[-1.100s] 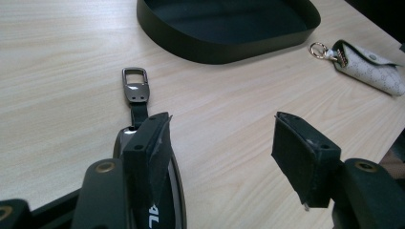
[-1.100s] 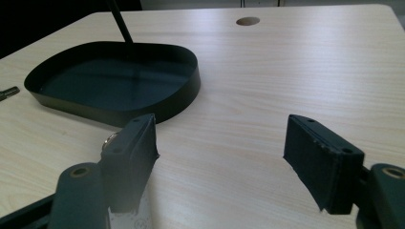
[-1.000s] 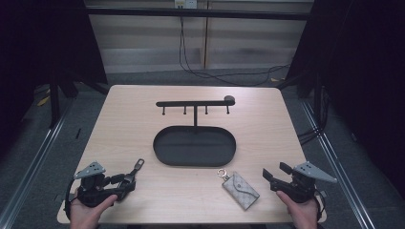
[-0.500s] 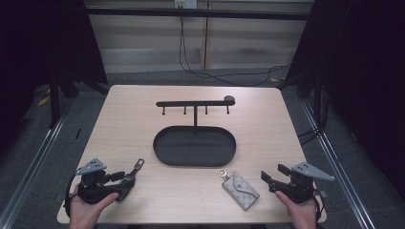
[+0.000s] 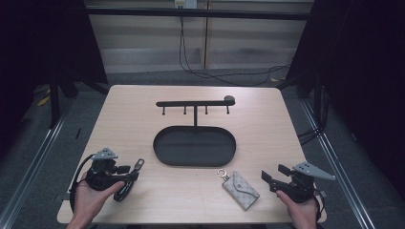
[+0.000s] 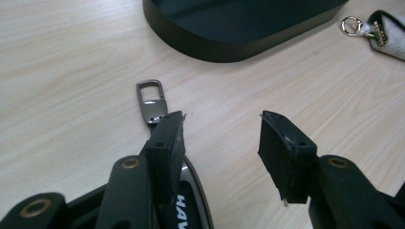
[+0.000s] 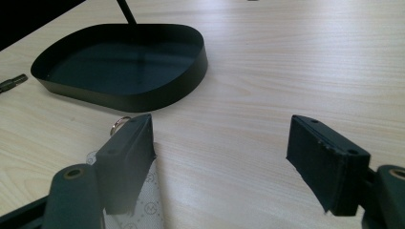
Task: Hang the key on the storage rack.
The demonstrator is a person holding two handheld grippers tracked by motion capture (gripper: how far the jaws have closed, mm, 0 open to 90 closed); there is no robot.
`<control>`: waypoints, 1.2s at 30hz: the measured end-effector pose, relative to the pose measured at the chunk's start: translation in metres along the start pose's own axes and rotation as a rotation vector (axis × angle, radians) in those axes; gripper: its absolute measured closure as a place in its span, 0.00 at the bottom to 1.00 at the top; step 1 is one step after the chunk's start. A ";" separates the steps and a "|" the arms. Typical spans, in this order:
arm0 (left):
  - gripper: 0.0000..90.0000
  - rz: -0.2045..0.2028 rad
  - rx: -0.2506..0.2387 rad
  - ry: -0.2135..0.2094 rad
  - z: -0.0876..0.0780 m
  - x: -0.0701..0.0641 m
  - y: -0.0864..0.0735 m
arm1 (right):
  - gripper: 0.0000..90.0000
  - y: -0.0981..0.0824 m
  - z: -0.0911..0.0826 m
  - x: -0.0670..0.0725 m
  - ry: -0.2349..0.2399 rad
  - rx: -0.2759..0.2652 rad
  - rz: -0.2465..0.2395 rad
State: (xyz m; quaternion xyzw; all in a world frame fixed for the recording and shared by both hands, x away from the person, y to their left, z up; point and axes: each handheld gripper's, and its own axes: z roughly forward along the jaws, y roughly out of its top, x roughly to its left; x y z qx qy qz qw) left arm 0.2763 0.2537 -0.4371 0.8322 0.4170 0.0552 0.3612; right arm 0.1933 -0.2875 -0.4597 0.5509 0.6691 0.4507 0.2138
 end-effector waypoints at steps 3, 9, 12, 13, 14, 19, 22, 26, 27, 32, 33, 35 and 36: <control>0.57 0.002 0.017 0.016 0.000 0.000 0.009 | 0.27 0.000 0.001 0.000 0.002 0.007 -0.003; 0.53 0.009 0.025 0.051 0.002 -0.010 0.025 | 0.27 0.000 0.001 0.000 0.004 0.013 -0.004; 0.53 0.032 0.043 0.069 0.003 -0.012 0.031 | 0.27 -0.001 0.001 0.000 0.006 0.015 -0.006; 0.54 0.015 0.037 0.069 0.004 -0.012 0.035 | 0.27 -0.001 0.001 0.000 0.005 0.014 -0.007; 0.56 0.012 0.043 0.044 0.004 -0.011 0.037 | 0.27 0.000 0.001 0.000 0.005 0.009 -0.003; 0.61 0.036 0.084 -0.011 0.007 -0.009 0.047 | 0.27 0.000 0.001 0.000 0.011 0.014 -0.002; 0.62 0.051 0.127 0.002 0.009 -0.010 0.053 | 0.27 0.000 0.002 0.000 0.014 0.020 -0.002; 0.61 0.072 0.179 0.033 0.012 -0.010 0.057 | 0.27 -0.001 0.002 0.000 0.020 0.028 -0.008; 0.61 0.073 0.197 0.045 0.013 -0.009 0.058 | 0.27 -0.001 0.002 0.001 0.025 0.032 -0.007; 0.63 0.033 0.251 0.060 0.016 -0.001 0.062 | 0.27 -0.001 0.004 0.001 0.031 0.042 -0.016; 0.64 0.016 0.283 0.057 0.019 0.001 0.063 | 0.27 -0.001 0.004 0.001 0.033 0.043 -0.016; 0.64 0.016 0.341 0.068 0.025 0.005 0.064 | 0.27 -0.001 0.005 0.001 0.035 0.051 -0.017; 0.64 0.001 0.351 0.065 0.028 0.006 0.064 | 0.27 -0.001 0.006 0.002 0.037 0.057 -0.018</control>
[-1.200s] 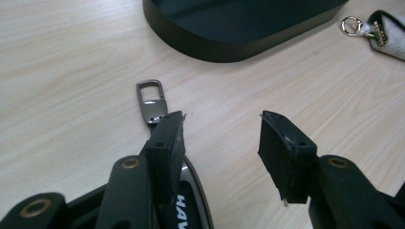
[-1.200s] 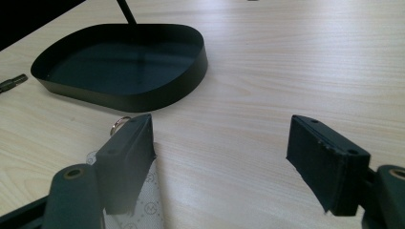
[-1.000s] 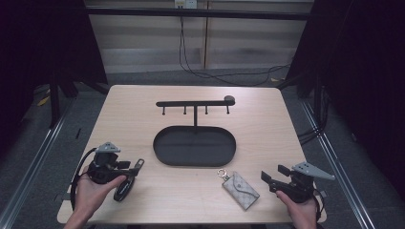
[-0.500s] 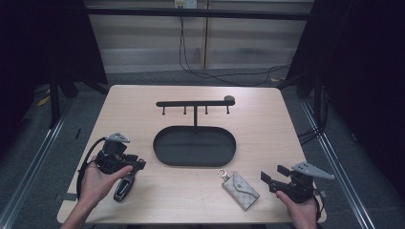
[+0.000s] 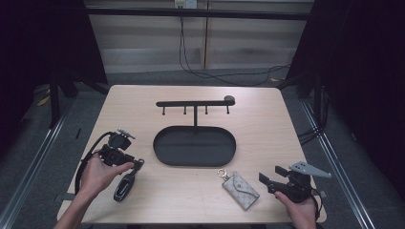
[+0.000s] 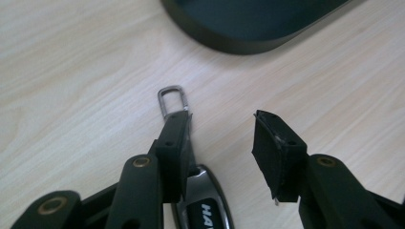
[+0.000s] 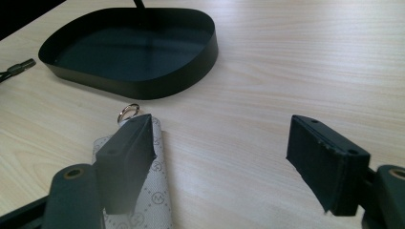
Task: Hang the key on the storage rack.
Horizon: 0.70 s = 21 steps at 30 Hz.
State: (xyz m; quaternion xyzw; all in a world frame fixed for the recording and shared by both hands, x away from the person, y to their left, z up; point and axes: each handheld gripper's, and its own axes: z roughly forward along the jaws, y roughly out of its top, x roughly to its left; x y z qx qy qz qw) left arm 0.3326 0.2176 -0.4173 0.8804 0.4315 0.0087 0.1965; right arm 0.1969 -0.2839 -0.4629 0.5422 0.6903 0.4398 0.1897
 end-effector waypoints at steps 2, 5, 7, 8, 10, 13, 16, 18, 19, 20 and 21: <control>0.64 0.002 0.024 0.007 0.004 0.003 0.003 | 0.27 0.000 0.001 0.000 0.003 0.006 -0.007; 0.64 -0.013 0.045 0.024 0.009 0.006 0.007 | 0.27 0.000 0.001 0.001 0.007 0.012 -0.014; 0.65 -0.021 0.053 0.049 0.010 0.007 0.010 | 0.27 0.000 0.002 0.001 0.009 0.018 -0.016; 0.65 -0.018 0.055 0.044 0.010 0.009 0.010 | 0.27 0.000 0.002 0.001 0.012 0.019 -0.017; 0.64 -0.029 0.077 0.065 0.014 0.010 0.012 | 0.27 0.000 0.003 0.001 0.010 0.023 -0.016; 0.64 -0.037 0.105 0.061 0.021 0.014 0.014 | 0.27 0.000 0.003 0.001 0.014 0.031 -0.017; 0.63 -0.046 0.133 0.061 0.027 0.016 0.016 | 0.27 0.000 0.004 0.002 0.016 0.036 -0.022; 0.63 -0.038 0.140 0.058 0.030 0.015 0.017 | 0.27 -0.001 0.004 0.002 0.016 0.037 -0.021; 0.64 -0.032 0.147 0.052 0.032 0.015 0.017 | 0.27 -0.001 0.004 0.002 0.017 0.038 -0.020; 0.64 -0.031 0.153 0.051 0.034 0.015 0.017 | 0.27 0.000 0.004 0.002 0.016 0.041 -0.019; 0.65 -0.031 0.157 0.063 0.035 0.016 0.017 | 0.27 0.000 0.004 0.002 0.018 0.042 -0.018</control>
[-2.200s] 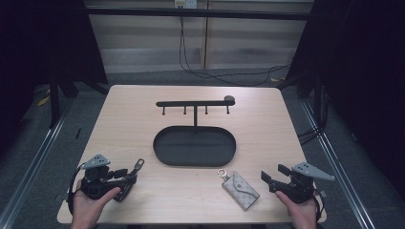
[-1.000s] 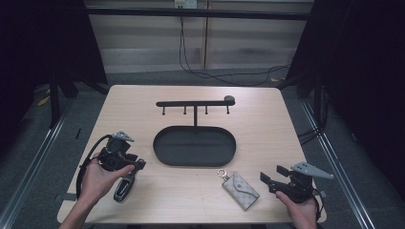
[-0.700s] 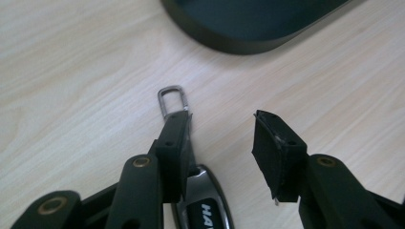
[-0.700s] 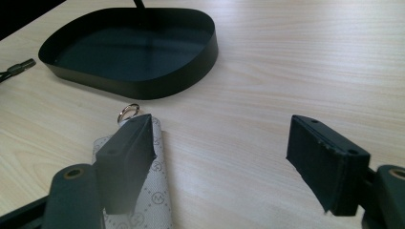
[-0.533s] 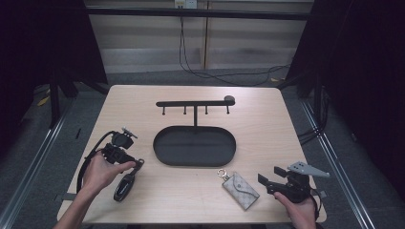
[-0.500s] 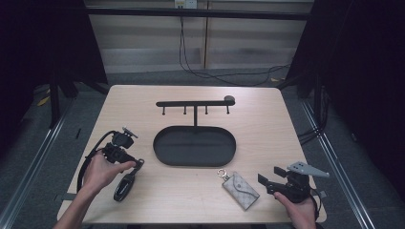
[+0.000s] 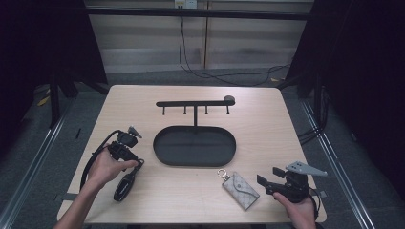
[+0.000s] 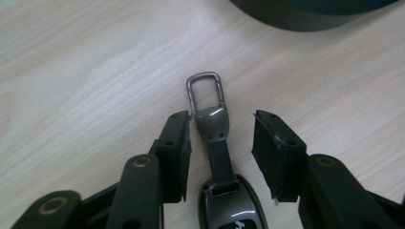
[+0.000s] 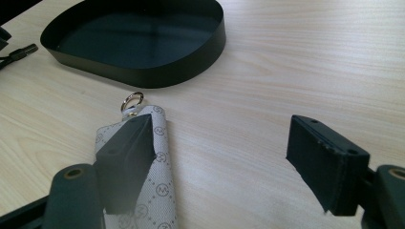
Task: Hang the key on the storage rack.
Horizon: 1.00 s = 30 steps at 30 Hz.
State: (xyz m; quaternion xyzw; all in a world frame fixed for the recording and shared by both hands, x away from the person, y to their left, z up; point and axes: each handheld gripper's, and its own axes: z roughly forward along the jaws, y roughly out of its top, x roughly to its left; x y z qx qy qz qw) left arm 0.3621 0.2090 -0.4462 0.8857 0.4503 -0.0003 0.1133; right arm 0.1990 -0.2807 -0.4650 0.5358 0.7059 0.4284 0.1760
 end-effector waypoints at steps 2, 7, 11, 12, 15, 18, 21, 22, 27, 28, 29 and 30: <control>0.67 -0.008 0.014 -0.007 0.003 0.003 0.000 | 0.27 0.000 0.000 0.000 0.004 0.001 0.001; 0.65 -0.028 0.042 -0.017 0.010 0.006 0.002 | 0.27 0.000 0.001 0.000 0.004 0.003 0.001; 0.64 -0.028 0.061 -0.017 0.014 0.006 0.005 | 0.27 0.000 0.001 0.000 0.004 0.005 -0.001; 0.64 -0.019 0.071 -0.022 0.015 0.006 0.005 | 0.27 0.000 0.001 0.000 0.004 0.005 -0.002; 0.67 -0.014 0.085 -0.012 0.017 0.004 0.006 | 0.27 0.000 0.002 0.000 0.005 0.010 0.001; 0.69 -0.006 0.091 -0.013 0.020 0.002 0.007 | 0.27 0.000 0.001 0.000 0.003 0.011 -0.004; 0.69 -0.008 0.087 -0.002 0.021 0.000 0.008 | 0.27 0.000 0.002 0.000 0.003 0.015 -0.002; 0.70 -0.010 0.089 -0.002 0.021 0.000 0.009 | 0.27 0.000 0.002 0.000 0.004 0.016 -0.002; 0.74 -0.011 0.092 0.029 0.022 -0.003 0.010 | 0.27 0.000 0.002 0.000 0.004 0.015 -0.005; 0.75 0.001 0.107 0.067 0.023 -0.007 0.012 | 0.27 0.000 0.002 0.000 0.003 0.016 -0.005; 0.75 0.014 0.113 0.078 0.023 -0.008 0.013 | 0.27 0.000 0.002 0.000 0.003 0.017 -0.006; 0.75 -0.003 0.119 0.075 0.023 -0.009 0.014 | 0.27 0.000 0.002 0.000 0.003 0.017 -0.006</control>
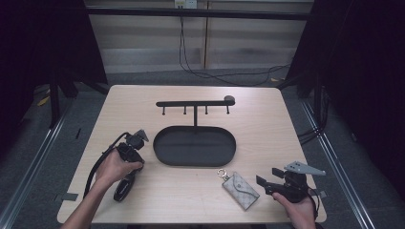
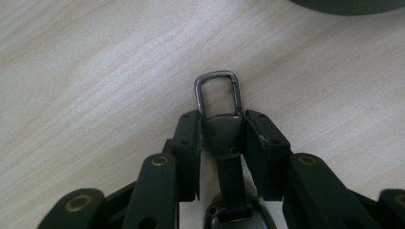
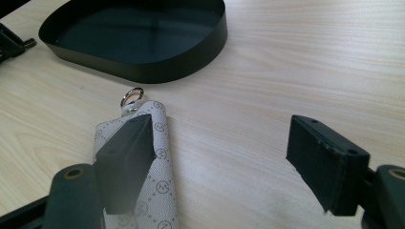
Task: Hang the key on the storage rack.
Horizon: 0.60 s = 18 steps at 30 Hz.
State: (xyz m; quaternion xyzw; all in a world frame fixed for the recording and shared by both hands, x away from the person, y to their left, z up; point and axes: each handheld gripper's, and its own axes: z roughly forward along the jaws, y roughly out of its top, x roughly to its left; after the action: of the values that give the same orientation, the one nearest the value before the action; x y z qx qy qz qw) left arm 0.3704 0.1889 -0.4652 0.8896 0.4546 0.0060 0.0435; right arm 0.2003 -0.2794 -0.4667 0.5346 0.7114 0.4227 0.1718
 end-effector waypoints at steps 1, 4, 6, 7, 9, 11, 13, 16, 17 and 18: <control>0.76 0.005 0.006 0.001 0.000 0.001 0.001 | 0.27 0.000 0.000 0.000 -0.002 -0.001 -0.003; 0.77 -0.014 0.017 0.000 0.000 0.001 0.003 | 0.27 0.000 0.000 0.000 -0.004 0.000 -0.002; 0.78 -0.015 0.014 -0.003 0.000 0.002 0.004 | 0.27 0.000 0.000 0.000 -0.006 0.000 -0.002; 0.78 -0.023 0.022 -0.001 0.000 0.001 0.005 | 0.27 0.000 0.000 0.000 -0.006 0.001 0.000; 0.78 -0.025 0.033 -0.003 0.000 0.001 0.006 | 0.27 0.000 0.000 0.000 -0.007 0.002 -0.002; 0.78 -0.019 0.034 -0.006 0.000 0.002 0.006 | 0.27 0.000 0.000 0.000 -0.007 0.003 -0.002; 0.78 -0.005 0.029 -0.009 0.000 0.002 0.006 | 0.27 0.000 0.000 0.000 -0.008 0.003 -0.001; 0.79 -0.003 0.017 -0.020 0.000 0.005 0.006 | 0.27 0.000 0.000 0.000 -0.009 0.005 0.000; 0.79 -0.001 0.016 -0.022 0.000 0.005 0.006 | 0.27 0.000 0.001 0.000 -0.009 0.007 -0.001; 0.79 0.000 0.021 -0.025 0.000 0.006 0.005 | 0.28 0.000 0.001 0.000 -0.010 0.006 -0.001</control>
State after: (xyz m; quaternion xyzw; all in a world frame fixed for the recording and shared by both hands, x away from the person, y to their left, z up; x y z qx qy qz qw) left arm 0.3784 0.1911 -0.4646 0.8899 0.4543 -0.0100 0.0401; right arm 0.2007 -0.2791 -0.4673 0.5369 0.7121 0.4176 0.1738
